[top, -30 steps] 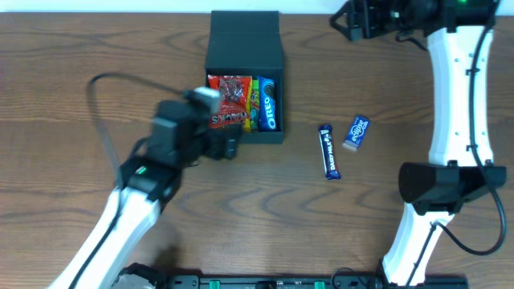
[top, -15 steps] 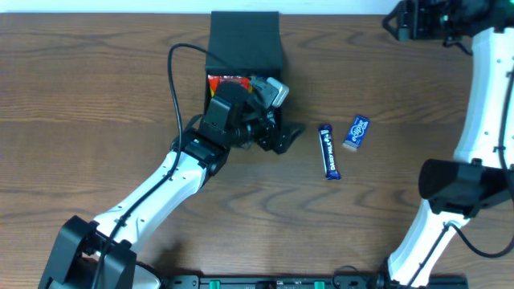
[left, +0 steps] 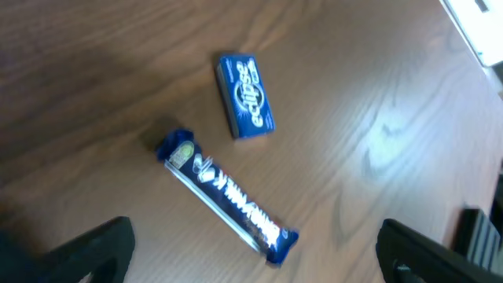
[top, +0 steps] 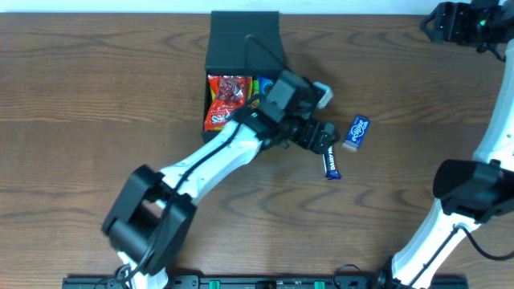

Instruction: Pack container

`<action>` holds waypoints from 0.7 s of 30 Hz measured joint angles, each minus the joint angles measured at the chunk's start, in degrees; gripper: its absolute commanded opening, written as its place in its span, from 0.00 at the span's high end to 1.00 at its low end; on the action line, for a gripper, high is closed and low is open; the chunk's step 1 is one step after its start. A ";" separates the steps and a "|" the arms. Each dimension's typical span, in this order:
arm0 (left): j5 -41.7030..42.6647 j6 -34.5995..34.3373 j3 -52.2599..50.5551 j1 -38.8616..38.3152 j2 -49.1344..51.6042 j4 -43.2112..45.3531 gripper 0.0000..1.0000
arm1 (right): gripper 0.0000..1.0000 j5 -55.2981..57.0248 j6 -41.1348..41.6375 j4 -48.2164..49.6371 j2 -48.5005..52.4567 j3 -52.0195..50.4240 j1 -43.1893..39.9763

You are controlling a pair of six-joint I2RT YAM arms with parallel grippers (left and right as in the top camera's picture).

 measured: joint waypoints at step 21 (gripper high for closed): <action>-11.02 -9.44 7.82 -6.14 12.39 -6.12 0.19 | 0.17 0.15 2.16 2.97 0.00 0.00 -0.15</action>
